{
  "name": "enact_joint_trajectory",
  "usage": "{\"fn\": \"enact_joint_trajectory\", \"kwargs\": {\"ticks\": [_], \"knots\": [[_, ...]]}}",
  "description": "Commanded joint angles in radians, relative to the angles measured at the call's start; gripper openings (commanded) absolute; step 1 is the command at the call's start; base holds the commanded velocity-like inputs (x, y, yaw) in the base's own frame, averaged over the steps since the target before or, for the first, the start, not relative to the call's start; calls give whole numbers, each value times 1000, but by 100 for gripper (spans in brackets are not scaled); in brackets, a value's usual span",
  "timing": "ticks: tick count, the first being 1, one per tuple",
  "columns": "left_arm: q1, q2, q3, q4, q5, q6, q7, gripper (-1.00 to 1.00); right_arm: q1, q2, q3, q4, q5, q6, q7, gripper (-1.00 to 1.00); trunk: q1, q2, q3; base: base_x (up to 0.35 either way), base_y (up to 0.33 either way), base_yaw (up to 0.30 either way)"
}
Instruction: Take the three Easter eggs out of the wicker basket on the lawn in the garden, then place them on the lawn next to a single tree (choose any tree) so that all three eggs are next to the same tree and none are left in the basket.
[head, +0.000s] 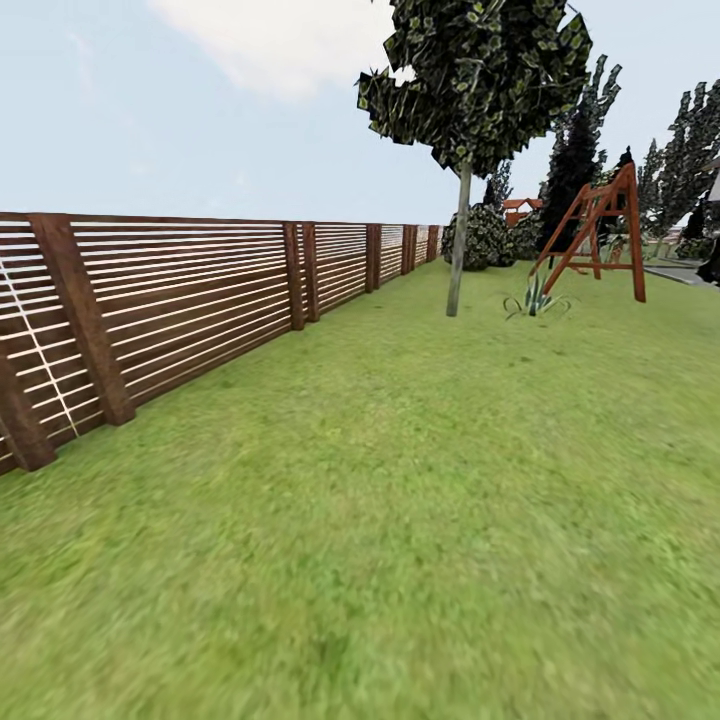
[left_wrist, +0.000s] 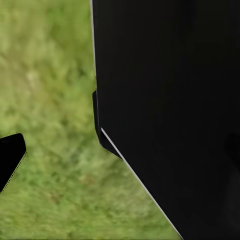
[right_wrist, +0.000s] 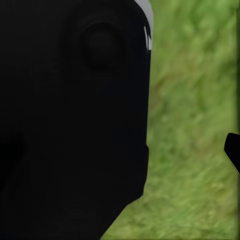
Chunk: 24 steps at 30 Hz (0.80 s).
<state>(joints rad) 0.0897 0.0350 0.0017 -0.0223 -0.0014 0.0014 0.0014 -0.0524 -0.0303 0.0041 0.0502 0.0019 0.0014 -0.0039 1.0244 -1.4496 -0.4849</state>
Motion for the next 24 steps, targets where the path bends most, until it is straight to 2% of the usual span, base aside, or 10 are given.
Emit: {"fn": "enact_joint_trajectory", "kwargs": {"ticks": [1, 24], "knots": [[1, 0, 0, -3, 0, 0, 0, 100, -1, 0, 0, 2, 0, 0, -1, 100, 1, 0, -1, 333, 0, 0], [1, 2, 1, -4, 0, -1, 0, 100, -1, 1, -2, 2, -2, -3, -1, 100, 1, 0, -1, 333, 0, 0]]}}
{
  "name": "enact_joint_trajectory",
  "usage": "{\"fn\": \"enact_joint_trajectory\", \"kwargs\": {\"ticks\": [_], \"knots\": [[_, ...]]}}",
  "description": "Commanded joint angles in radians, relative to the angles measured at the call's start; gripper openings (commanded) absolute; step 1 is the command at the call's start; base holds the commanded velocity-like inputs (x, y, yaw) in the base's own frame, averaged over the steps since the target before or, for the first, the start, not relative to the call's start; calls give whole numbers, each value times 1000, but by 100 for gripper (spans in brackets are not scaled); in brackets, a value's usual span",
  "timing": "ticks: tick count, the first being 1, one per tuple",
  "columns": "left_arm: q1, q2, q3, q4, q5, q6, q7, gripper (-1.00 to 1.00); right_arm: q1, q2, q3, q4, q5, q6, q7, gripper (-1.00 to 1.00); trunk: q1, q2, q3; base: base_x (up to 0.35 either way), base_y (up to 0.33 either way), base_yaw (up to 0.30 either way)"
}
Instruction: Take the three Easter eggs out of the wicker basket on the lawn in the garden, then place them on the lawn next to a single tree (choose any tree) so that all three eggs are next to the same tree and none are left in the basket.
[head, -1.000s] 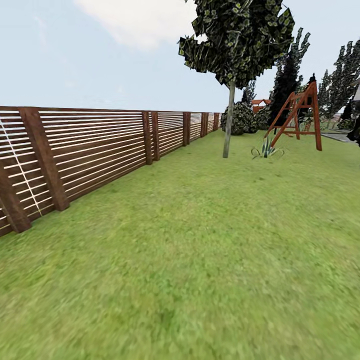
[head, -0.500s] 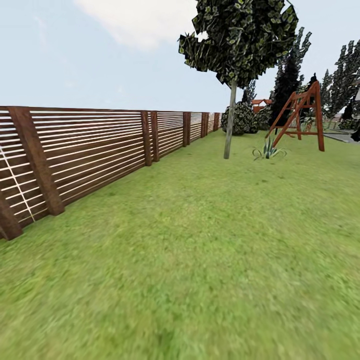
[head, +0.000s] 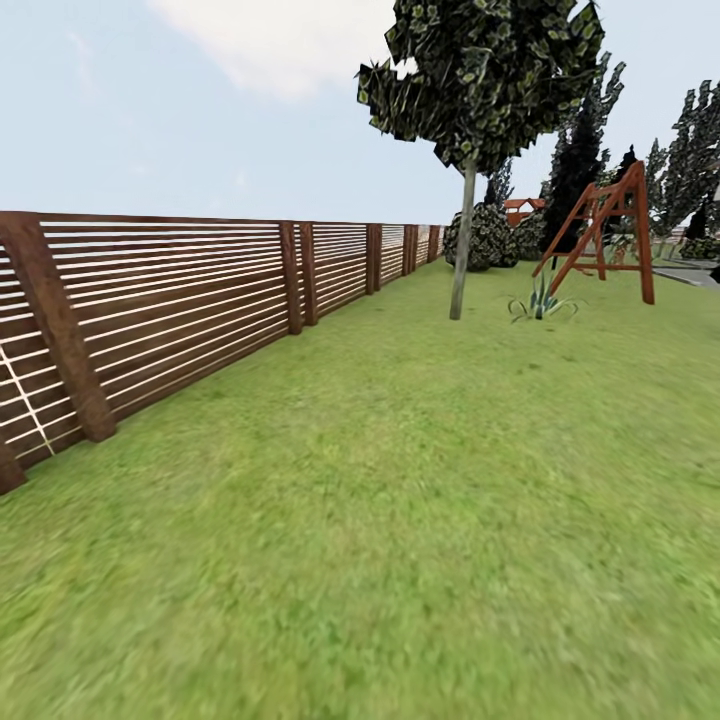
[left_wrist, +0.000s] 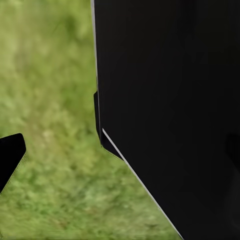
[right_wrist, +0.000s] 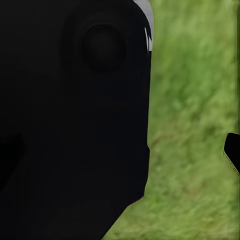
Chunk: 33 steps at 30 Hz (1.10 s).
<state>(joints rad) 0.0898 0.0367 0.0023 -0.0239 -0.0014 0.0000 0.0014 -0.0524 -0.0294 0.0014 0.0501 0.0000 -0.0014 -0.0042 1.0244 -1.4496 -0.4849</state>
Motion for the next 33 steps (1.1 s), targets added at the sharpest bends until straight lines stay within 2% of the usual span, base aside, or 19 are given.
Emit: {"fn": "enact_joint_trajectory", "kwargs": {"ticks": [1, 22, 33], "knots": [[1, 0, 0, -2, 0, 0, 0, 100, -1, 0, 1, 2, 0, 0, 0, 100, 1, 0, -1, 333, 0, 0], [1, 0, 1, -2, 3, 0, 0, 100, -1, -1, 0, 2, -2, -2, 0, 100, 1, 0, -1, 333, 0, -1], [1, 0, 0, -2, 3, 0, 0, 100, -1, -1, 0, 2, -2, -1, 0, 100, 1, 0, -3, 333, 0, -103]]}}
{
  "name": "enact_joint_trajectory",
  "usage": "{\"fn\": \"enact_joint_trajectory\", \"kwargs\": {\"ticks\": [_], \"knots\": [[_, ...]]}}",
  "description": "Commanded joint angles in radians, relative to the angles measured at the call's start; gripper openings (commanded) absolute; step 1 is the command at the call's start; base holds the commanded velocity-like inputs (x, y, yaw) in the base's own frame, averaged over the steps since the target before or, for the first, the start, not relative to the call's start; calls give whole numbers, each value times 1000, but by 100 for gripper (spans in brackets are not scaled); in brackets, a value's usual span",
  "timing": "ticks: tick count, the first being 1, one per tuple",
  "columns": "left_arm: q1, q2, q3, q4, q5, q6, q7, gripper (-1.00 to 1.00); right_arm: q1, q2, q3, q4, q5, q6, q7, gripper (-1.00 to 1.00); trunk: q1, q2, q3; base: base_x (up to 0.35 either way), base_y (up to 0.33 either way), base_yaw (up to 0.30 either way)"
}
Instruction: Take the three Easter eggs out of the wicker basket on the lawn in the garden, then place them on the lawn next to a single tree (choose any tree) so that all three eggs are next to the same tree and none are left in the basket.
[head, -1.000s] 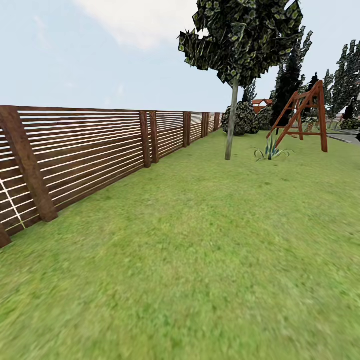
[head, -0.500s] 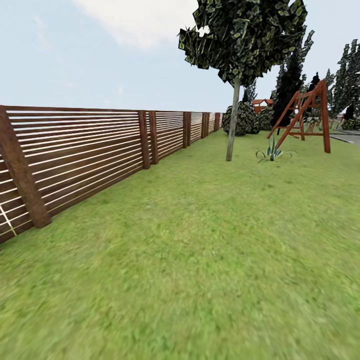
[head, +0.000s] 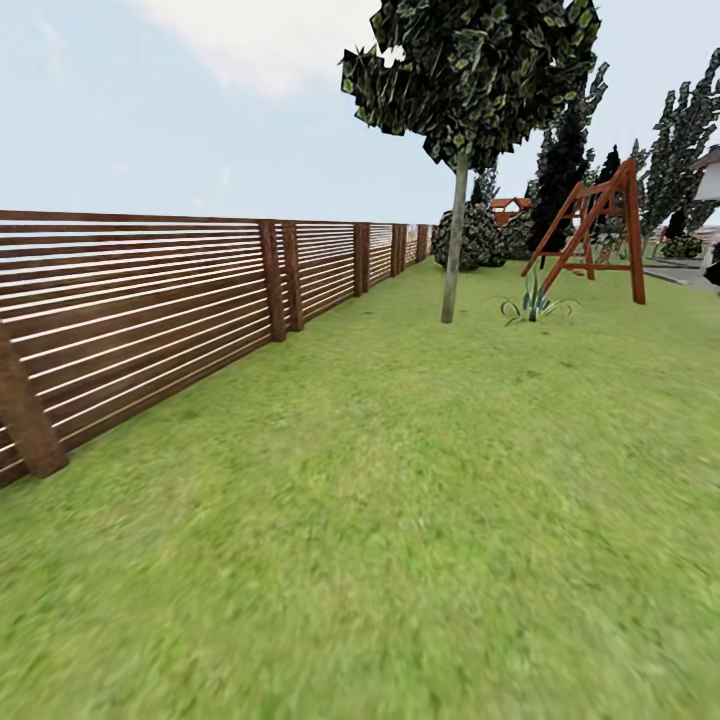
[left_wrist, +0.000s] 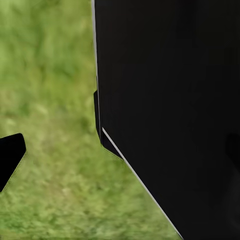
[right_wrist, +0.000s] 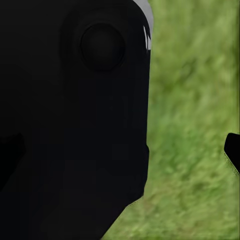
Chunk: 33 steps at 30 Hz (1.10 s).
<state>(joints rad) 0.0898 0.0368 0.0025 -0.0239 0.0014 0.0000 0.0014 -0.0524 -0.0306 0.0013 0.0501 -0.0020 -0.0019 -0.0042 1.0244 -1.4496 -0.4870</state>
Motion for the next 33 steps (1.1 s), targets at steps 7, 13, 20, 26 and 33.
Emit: {"fn": "enact_joint_trajectory", "kwargs": {"ticks": [7, 13, 20, 26, 33], "knots": [[1, 0, 0, -2, 0, 0, 0, 100, -1, 1, 3, 2, 3, -1, 0, 100, 1, 0, -1, 333, 0, -2], [1, 0, 1, -2, 0, 0, 0, 100, -1, 1, 3, 2, 4, -1, 0, 100, 1, 0, -1, 333, 0, 0], [1, 0, 0, -2, 0, 0, 0, 100, -1, 0, 2, 2, 4, -1, 0, 100, 1, 0, -1, 333, 0, 0], [1, 0, 0, -2, 0, 0, 0, 100, -1, 0, 2, 2, 4, -1, 0, 100, 1, 0, -1, 333, 0, 0], [1, 0, 1, -2, 0, 0, 0, 100, -1, 0, 2, 2, 3, 0, 0, 100, 1, 0, -1, 333, 0, 0]]}}
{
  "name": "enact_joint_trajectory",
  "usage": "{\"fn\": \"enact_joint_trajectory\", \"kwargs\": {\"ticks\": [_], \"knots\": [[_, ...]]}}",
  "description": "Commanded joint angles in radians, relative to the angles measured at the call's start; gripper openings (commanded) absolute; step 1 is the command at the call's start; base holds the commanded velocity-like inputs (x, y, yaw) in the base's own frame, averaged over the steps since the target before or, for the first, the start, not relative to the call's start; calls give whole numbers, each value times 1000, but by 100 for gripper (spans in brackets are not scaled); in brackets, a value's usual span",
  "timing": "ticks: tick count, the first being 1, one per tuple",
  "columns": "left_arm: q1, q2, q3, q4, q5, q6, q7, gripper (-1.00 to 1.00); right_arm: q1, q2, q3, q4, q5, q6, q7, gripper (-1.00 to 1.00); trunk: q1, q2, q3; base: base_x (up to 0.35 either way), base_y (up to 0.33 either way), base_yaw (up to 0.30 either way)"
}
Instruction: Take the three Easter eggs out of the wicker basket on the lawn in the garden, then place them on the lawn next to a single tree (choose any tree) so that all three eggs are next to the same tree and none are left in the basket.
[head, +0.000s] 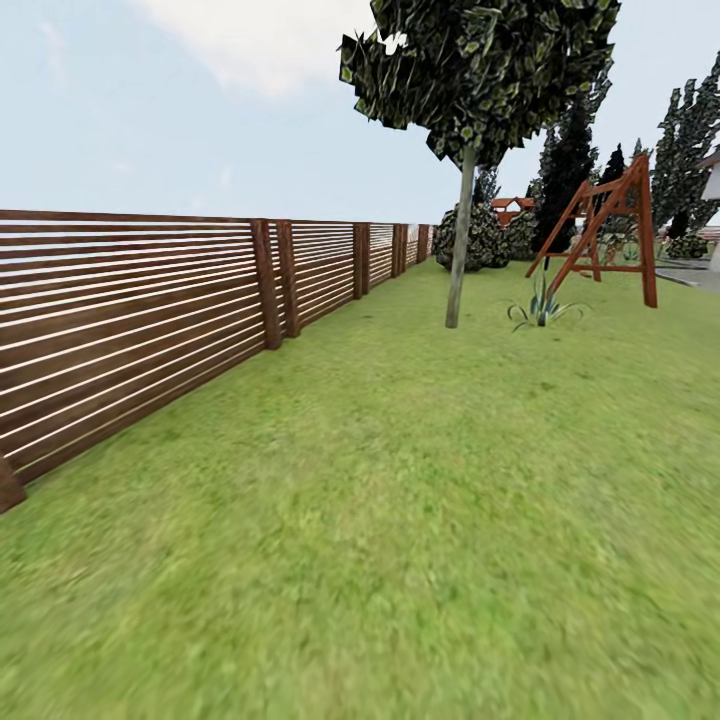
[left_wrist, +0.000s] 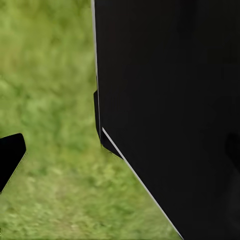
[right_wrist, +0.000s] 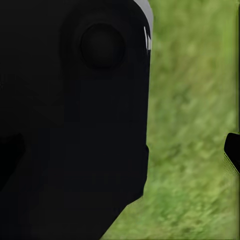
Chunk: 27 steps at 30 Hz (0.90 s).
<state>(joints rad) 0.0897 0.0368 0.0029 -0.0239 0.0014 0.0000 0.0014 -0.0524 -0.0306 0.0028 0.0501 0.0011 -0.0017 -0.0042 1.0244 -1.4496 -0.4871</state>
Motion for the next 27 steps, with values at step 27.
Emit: {"fn": "enact_joint_trajectory", "kwargs": {"ticks": [27], "knots": [[1, 0, 0, -2, 0, 0, 0, 100, -1, 0, -1, 2, -1, 0, 0, 100, 1, 0, -1, 333, 0, 0]]}}
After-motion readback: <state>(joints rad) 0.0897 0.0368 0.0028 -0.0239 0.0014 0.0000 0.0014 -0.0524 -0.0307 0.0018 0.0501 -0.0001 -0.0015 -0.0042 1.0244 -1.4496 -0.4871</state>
